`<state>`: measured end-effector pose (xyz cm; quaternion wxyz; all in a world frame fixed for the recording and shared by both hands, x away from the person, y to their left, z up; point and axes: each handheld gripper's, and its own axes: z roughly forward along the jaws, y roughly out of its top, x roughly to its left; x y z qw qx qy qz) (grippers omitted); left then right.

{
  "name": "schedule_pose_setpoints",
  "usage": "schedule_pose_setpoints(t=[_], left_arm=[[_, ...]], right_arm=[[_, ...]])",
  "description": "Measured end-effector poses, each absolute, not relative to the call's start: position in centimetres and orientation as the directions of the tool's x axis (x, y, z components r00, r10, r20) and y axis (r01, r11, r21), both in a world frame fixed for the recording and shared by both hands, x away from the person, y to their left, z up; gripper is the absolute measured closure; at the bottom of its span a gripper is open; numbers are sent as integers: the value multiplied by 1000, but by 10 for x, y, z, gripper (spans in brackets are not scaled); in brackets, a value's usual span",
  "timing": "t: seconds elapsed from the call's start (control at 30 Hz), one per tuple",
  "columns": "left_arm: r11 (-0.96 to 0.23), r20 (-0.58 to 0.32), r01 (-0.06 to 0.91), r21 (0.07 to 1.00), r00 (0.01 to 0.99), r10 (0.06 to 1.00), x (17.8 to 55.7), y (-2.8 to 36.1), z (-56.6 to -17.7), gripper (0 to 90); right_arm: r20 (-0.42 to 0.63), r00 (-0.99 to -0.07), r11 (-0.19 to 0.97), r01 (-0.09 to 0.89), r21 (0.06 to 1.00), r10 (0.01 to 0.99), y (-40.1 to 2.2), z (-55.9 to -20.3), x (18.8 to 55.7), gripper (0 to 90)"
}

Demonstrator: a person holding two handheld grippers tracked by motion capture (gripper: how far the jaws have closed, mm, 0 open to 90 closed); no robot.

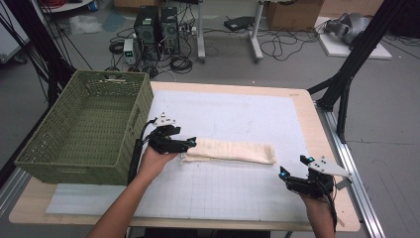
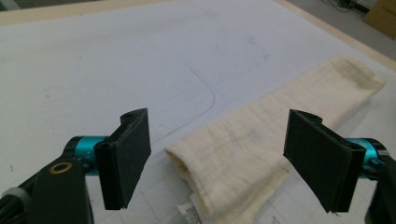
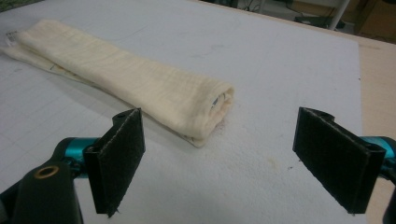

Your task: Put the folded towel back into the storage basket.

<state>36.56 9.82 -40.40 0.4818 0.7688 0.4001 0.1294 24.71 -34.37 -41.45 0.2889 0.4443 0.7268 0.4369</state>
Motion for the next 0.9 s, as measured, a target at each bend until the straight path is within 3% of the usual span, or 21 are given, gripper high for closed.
schedule_pose_setpoints(t=[0.2,0.53,0.9], left_arm=[[-268,-191,535,801,654,732,373,93,-417,306],[-328,-188,575,750,660,727,374,83,-430,317],[-335,-165,581,742,642,748,367,84,-444,439]], right_arm=[[-35,-440,227,391,892,897,-344,-415,247,151],[-36,-451,231,385,893,892,-345,-415,248,150],[-33,-450,230,392,891,892,-345,-415,248,151]])
